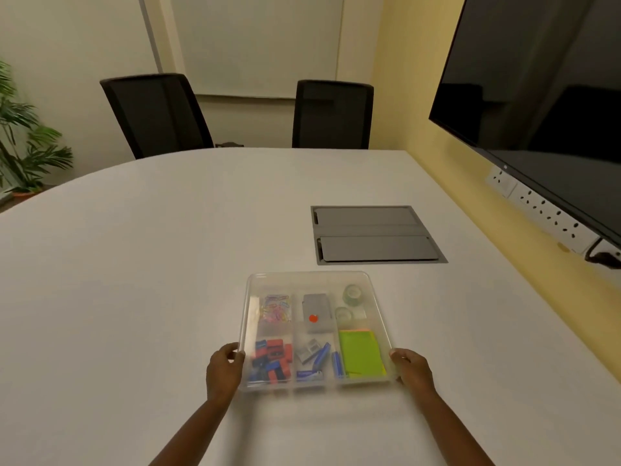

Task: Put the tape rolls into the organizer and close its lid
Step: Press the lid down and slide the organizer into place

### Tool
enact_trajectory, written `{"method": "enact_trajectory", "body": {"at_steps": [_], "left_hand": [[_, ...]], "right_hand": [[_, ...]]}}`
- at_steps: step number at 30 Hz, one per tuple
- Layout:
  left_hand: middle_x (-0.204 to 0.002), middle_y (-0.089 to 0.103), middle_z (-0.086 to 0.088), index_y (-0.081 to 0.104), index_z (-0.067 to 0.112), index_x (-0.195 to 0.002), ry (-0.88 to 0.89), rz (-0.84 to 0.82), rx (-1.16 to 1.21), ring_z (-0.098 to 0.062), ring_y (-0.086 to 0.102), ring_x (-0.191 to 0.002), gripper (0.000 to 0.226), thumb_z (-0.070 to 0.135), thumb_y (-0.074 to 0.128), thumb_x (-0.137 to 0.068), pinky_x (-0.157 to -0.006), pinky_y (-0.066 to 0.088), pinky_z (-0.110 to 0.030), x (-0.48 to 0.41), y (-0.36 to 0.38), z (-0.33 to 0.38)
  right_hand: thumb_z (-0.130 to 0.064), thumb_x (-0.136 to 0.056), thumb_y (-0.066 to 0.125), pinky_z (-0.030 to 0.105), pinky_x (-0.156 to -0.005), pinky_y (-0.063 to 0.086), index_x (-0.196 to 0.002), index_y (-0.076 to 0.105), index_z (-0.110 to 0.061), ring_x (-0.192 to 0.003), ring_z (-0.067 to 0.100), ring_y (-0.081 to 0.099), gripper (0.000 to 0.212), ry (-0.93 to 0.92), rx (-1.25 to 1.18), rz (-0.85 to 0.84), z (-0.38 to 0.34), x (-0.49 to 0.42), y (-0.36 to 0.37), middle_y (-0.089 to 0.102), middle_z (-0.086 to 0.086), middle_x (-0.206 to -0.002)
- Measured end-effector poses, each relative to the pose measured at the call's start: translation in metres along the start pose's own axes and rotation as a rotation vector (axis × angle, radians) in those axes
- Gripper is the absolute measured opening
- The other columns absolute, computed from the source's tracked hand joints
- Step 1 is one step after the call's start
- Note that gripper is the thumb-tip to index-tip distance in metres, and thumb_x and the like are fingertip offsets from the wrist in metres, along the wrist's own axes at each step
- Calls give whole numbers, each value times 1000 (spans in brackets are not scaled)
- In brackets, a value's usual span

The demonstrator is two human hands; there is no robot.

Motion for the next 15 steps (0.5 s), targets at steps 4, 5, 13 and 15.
{"method": "enact_trajectory", "body": {"at_steps": [4, 5, 13, 15], "left_hand": [[-113, 63, -27, 56, -6, -113, -14, -29, 39, -42, 59, -100, 29, 8, 51, -89, -90, 50, -50, 5, 0, -9], [-111, 64, -27, 58, -6, -111, -27, -35, 53, -42, 59, -97, 28, 10, 52, -89, -89, 51, -51, 6, 0, -11], [-107, 61, -25, 54, -5, -113, -140, -119, 266, -29, 56, -82, 28, 9, 53, -89, -56, 49, -27, 18, 1, -24], [-103, 59, -23, 53, -6, -115, -182, -144, 353, -30, 56, -84, 29, 4, 54, -87, -60, 49, -28, 22, 0, -26]], "right_hand": [[-4, -88, 60, 8, -40, 47, -72, 61, -5, -54, 14, 46, 16, 82, -165, 12, 22, 13, 0, 51, 9, -71], [-3, -87, 61, 10, -42, 50, -84, 64, 0, -57, 14, 48, 5, 93, -227, 24, 22, 16, 1, 54, 11, -79], [0, -86, 61, 9, -34, 48, -103, 60, 16, -51, 22, 52, 24, 74, -273, 108, 20, 22, 3, 54, 11, -69], [-3, -88, 59, 12, -41, 53, -101, 61, 13, -51, 24, 61, 21, 2, -69, 124, 12, 26, 2, 60, 18, -80]]}}
Point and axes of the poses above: each hand's wrist, its own x-axis away from the middle knuckle, its own y-axis out of the palm, z = x × y, the point moved 4 cm from there along -x, towards the middle knuckle
